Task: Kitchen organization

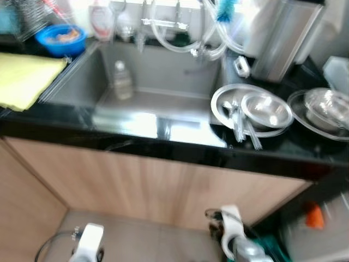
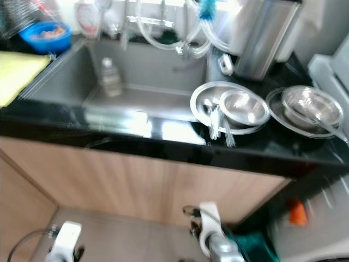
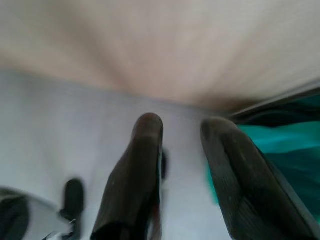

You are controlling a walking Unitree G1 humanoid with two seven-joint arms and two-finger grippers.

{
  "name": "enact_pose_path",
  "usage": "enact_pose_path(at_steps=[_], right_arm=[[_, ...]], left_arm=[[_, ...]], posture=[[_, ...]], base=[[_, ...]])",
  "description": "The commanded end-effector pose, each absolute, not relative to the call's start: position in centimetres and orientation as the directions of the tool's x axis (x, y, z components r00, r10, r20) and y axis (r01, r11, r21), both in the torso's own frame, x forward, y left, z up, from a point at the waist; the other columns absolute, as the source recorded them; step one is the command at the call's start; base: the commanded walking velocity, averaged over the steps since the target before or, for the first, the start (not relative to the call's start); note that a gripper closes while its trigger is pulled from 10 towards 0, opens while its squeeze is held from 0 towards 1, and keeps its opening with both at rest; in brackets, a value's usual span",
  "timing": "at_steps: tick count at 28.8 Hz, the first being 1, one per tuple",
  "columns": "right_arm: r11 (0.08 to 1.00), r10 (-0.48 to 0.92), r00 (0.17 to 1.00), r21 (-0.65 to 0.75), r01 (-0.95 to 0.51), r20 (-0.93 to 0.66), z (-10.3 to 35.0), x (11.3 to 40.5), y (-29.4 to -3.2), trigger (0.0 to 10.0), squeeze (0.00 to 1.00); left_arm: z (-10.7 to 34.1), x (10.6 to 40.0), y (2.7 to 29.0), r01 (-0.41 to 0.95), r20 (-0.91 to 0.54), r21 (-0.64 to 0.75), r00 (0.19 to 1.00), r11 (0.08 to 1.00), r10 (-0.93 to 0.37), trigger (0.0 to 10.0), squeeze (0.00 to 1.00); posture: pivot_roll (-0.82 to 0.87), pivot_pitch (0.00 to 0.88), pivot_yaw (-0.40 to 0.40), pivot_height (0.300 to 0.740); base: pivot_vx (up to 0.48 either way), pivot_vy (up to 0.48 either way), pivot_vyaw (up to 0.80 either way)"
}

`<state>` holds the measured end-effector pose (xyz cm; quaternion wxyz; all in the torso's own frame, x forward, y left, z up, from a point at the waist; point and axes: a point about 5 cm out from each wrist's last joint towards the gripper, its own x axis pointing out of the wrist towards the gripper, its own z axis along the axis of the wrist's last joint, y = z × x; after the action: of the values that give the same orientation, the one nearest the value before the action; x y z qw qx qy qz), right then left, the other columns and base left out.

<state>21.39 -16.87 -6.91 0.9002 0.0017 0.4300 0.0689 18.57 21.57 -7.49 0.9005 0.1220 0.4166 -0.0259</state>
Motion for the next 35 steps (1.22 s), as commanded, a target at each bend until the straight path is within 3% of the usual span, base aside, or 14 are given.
enact_pose_path(at_steps=[1, 16, 25, 35], right_arm=[[0.99, 0.137, 0.608, 0.08, -0.12, -0.782, -7.23, 20.93, -16.29, 10.0, 0.0], [0.989, 0.141, 0.606, 0.082, -0.124, -0.783, -7.24, 20.92, -16.22, 10.0, 0.0], [0.989, 0.144, 0.618, 0.093, -0.115, -0.773, -7.17, 21.0, -16.14, 10.0, 0.0], [0.989, 0.144, 0.619, 0.09, -0.119, -0.772, -7.13, 21.07, -16.11, 10.0, 0.0]], left_arm=[[-8.13, 17.02, 22.29, 0.159, -0.792, 0.212, 0.606, 0.964, 0.074, 10.0, 0.0], [-8.11, 17.0, 22.33, 0.152, -0.788, 0.216, 0.611, 0.964, 0.08, 10.0, 0.0], [-8.18, 16.88, 22.47, 0.123, -0.792, 0.214, 0.603, 0.969, 0.098, 10.0, 0.0], [-8.14, 16.94, 22.51, 0.118, -0.79, 0.214, 0.604, 0.97, 0.101, 10.0, 0.0]], posture=[[-0.03, 0.038, -0.05, 0.74], [-0.02, 0.029, -0.045, 0.74], [-0.01, 0.031, -0.043, 0.74], [-0.01, 0.03, -0.044, 0.74]], base=[[0.0, 0.0, -0.74], [0.0, 0.0, -0.73], [0.0, 0.0, 0.0], [0.0, 0.387, 0.0]])
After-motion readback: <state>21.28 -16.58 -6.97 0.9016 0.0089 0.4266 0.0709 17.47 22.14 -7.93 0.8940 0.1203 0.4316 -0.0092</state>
